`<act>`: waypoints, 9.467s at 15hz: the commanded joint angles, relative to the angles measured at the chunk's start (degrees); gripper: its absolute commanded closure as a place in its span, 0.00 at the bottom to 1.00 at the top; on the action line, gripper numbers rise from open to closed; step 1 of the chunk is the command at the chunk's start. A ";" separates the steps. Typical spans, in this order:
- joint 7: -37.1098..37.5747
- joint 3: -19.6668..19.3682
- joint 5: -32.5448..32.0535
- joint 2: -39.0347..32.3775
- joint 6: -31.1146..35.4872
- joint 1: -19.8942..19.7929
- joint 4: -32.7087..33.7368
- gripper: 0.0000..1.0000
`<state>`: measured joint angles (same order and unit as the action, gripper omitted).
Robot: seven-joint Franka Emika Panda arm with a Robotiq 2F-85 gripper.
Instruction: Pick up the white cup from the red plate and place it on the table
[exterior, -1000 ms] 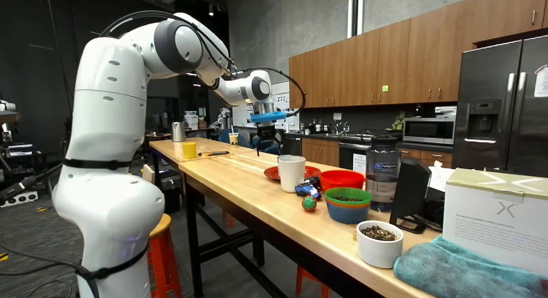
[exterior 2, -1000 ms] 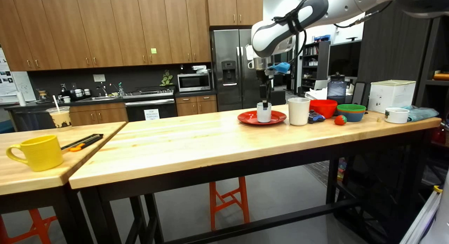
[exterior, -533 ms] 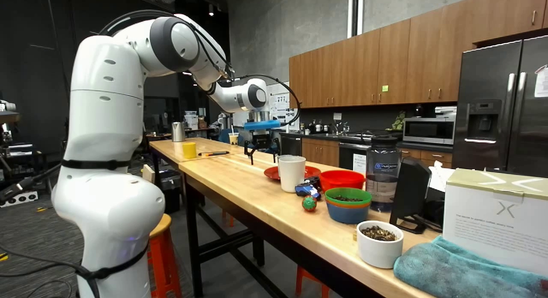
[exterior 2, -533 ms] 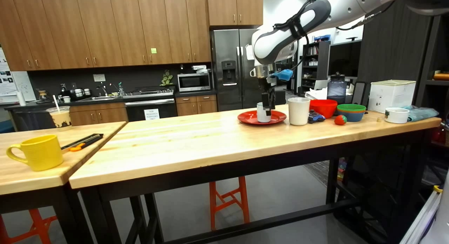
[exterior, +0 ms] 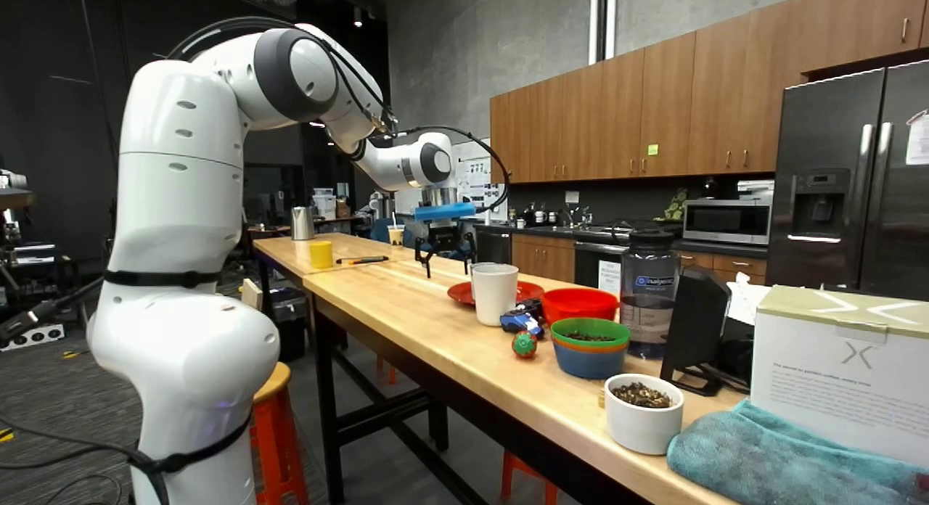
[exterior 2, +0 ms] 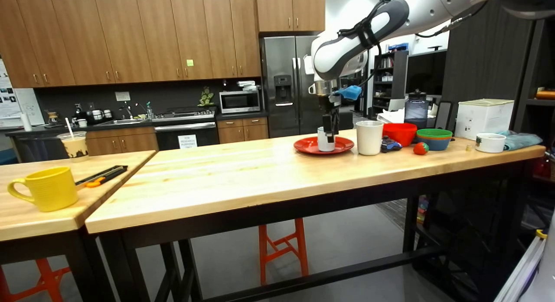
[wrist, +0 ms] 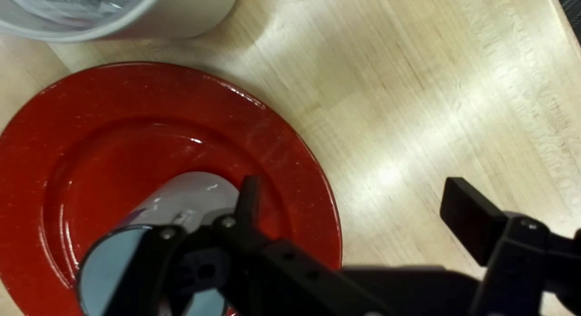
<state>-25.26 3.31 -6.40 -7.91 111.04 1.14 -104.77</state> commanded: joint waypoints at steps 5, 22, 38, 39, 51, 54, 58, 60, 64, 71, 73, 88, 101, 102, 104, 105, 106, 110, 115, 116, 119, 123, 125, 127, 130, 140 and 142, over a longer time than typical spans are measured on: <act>-4.43 -0.39 -5.48 -5.38 -0.06 -0.19 11.33 0.00; -5.16 0.20 -3.44 -5.11 0.43 -1.10 3.87 0.25; -6.82 0.28 -1.23 -8.07 0.01 -1.74 12.27 0.98; -7.16 0.28 -0.88 -8.81 -0.51 -1.77 14.29 0.98; -16.36 1.01 3.19 -17.37 -16.55 -2.70 40.03 0.98; -18.36 0.96 3.81 -18.25 -25.14 -2.39 46.74 0.98; -16.76 -0.15 2.68 -16.20 -31.76 -2.20 50.11 0.98; -14.69 -1.04 1.71 -13.52 -30.88 -2.12 47.26 0.98; -6.99 -2.02 1.83 -5.55 -26.16 -1.71 34.41 0.98; 7.91 -0.82 7.09 6.83 -26.83 -0.07 13.94 0.98; 10.02 -0.73 7.30 10.70 -25.46 0.31 7.90 0.98; 23.70 0.48 8.86 28.34 -0.92 2.68 -30.40 0.98; 17.15 -0.76 7.31 23.11 10.31 2.74 -29.59 0.98; 15.99 -0.92 7.33 22.63 10.34 2.76 -29.25 0.98; 13.82 -1.23 7.39 21.79 10.16 2.77 -28.76 0.98; 12.90 -1.35 7.41 21.34 10.06 2.75 -28.41 0.98; 11.86 -1.52 7.48 20.68 10.13 2.75 -27.99 0.98; 7.66 -1.97 7.59 17.63 10.85 2.78 -25.62 0.98; 2.96 -2.05 8.37 12.83 11.88 2.79 -21.04 0.98; 1.76 -2.01 8.64 12.04 11.95 2.79 -20.07 0.82; -2.37 -1.82 8.66 9.31 11.76 2.55 -17.39 0.57; -8.70 -1.84 6.81 5.94 9.54 1.49 -12.09 0.31; -11.69 -1.98 5.23 4.64 8.11 0.75 -8.38 0.19; -14.35 -2.15 2.64 3.66 6.61 0.08 -4.45 0.05; -17.03 -2.28 1.52 2.42 5.14 -0.74 1.00 0.00; -19.48 -2.75 -1.73 -2.24 3.41 -2.45 17.08 0.00; -18.98 -2.71 0.22 -3.51 1.82 -2.98 20.19 0.00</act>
<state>-43.98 0.78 -8.05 -8.75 116.09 -1.05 -90.51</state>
